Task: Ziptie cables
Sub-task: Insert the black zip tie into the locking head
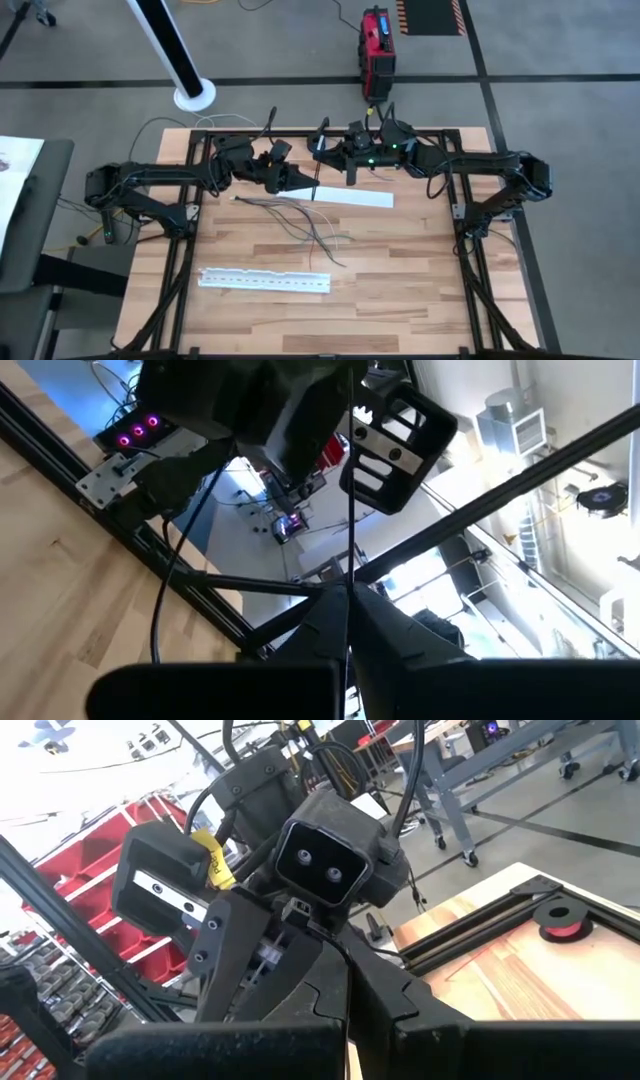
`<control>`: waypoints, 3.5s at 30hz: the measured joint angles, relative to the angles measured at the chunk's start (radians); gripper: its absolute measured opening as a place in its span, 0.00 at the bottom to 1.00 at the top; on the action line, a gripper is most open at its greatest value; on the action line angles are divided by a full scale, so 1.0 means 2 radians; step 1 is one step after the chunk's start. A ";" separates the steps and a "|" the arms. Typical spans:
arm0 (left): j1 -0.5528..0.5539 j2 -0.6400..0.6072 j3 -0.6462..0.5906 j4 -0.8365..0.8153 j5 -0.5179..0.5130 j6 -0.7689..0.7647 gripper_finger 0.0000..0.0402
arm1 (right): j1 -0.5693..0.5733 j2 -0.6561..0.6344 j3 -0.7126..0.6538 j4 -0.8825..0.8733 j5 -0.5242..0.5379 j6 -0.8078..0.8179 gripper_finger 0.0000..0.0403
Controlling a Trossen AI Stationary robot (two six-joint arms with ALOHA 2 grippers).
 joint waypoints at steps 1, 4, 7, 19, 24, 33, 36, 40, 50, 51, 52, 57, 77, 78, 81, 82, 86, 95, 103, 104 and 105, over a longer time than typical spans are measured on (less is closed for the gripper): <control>0.000 0.000 0.002 -0.005 0.000 0.005 0.00 | 0.000 0.000 0.000 0.000 0.000 0.000 0.00; -0.002 0.000 0.023 -0.050 0.000 0.040 0.00 | 0.000 0.000 0.000 0.000 -0.001 0.000 0.00; -0.003 0.007 0.044 -0.078 0.002 0.069 0.00 | 0.000 0.000 0.000 0.001 -0.002 0.000 0.00; -0.005 0.012 0.048 -0.085 -0.007 0.063 0.00 | 0.000 0.000 0.000 0.010 -0.007 0.000 0.00; -0.005 0.012 0.048 -0.077 -0.012 0.062 0.00 | 0.000 0.000 0.000 0.014 -0.010 0.000 0.00; -0.006 0.012 0.048 -0.070 -0.020 0.063 0.00 | 0.000 0.000 0.000 0.014 -0.017 0.002 0.00; -0.010 0.012 0.048 -0.062 -0.021 0.064 0.00 | 0.000 0.000 0.000 0.013 -0.017 0.004 0.00; -0.017 0.012 0.048 -0.057 -0.025 0.064 0.00 | -0.003 0.000 0.000 0.014 -0.018 0.004 0.00; -0.018 0.010 0.048 -0.057 -0.031 0.069 0.00 | -0.006 0.000 0.000 0.026 -0.024 0.006 0.00; -0.017 0.008 0.048 -0.058 -0.031 0.070 0.00 | -0.006 0.000 0.000 0.028 -0.026 0.006 0.00; -0.017 0.007 0.048 -0.058 -0.032 0.070 0.00 | -0.006 0.000 0.000 0.032 -0.028 0.006 0.00; -0.012 0.000 0.048 -0.061 -0.034 0.071 0.00 | -0.006 0.000 0.000 0.036 -0.030 0.005 0.00; -0.013 0.000 0.048 -0.063 -0.025 0.076 0.00 | -0.006 0.000 0.000 0.047 -0.043 0.000 0.00; -0.013 0.000 0.048 -0.063 -0.024 0.076 0.00 | -0.006 0.000 0.000 0.046 -0.043 0.000 0.00; -0.013 0.000 0.048 -0.063 -0.023 0.076 0.00 | -0.006 0.000 0.000 0.046 -0.044 0.000 0.00; -0.014 0.000 0.048 -0.063 -0.023 0.076 0.00 | -0.006 0.000 0.000 0.046 -0.044 0.000 0.00; -0.018 0.000 0.048 -0.063 -0.023 0.076 0.00 | -0.007 0.000 0.000 0.046 -0.043 0.003 0.00; -0.020 0.005 0.048 -0.059 -0.029 0.080 0.00 | -0.009 0.000 0.000 0.046 -0.043 0.004 0.00; -0.023 0.027 0.051 -0.046 -0.017 0.066 0.00 | -0.009 0.000 0.000 0.044 -0.046 0.002 0.00; -0.023 0.026 0.051 -0.042 -0.017 0.067 0.00 | -0.009 0.000 0.000 0.043 -0.047 0.002 0.00; -0.023 0.023 0.051 -0.041 -0.016 0.067 0.00 | -0.009 0.000 0.000 0.043 -0.048 0.002 0.00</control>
